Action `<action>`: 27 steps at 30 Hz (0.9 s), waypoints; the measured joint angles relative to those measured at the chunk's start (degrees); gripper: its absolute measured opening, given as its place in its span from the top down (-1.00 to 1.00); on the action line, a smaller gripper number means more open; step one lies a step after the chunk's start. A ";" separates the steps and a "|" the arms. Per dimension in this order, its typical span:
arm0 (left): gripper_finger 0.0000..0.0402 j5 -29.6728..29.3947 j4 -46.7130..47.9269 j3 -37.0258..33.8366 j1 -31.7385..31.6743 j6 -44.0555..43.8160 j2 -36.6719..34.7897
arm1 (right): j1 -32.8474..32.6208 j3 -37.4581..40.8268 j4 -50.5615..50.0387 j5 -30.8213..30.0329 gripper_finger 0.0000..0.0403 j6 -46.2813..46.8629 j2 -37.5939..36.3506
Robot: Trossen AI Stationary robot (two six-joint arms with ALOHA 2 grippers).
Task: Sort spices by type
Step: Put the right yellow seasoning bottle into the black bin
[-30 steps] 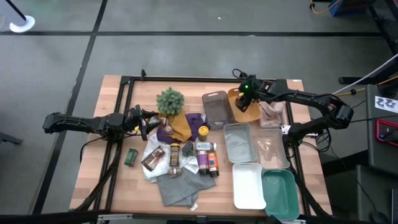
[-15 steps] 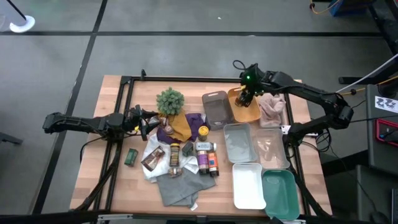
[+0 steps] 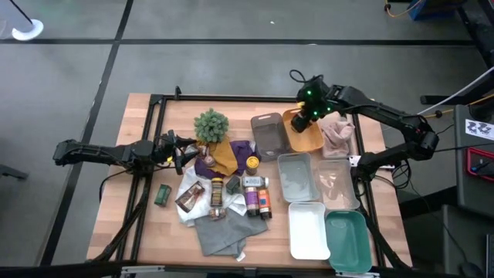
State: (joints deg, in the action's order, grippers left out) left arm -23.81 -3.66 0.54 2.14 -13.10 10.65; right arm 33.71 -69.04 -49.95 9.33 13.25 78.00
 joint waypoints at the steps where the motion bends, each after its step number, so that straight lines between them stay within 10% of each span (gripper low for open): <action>1: -0.25 0.00 0.00 0.02 0.00 0.00 0.01 | -0.16 0.00 1.06 2.04 -0.63 0.26 0.00; 9: -0.25 0.00 0.00 0.02 0.01 0.00 -0.01 | -10.64 -0.01 12.69 6.45 -0.66 0.27 0.10; 27: -0.25 0.00 0.04 0.01 0.01 0.02 0.00 | -33.51 -0.07 29.77 -12.36 -0.66 -15.43 11.92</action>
State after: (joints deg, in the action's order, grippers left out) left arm -23.81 -3.62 0.55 2.15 -13.08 10.65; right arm 0.21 -69.10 -20.18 -3.03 -2.19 89.91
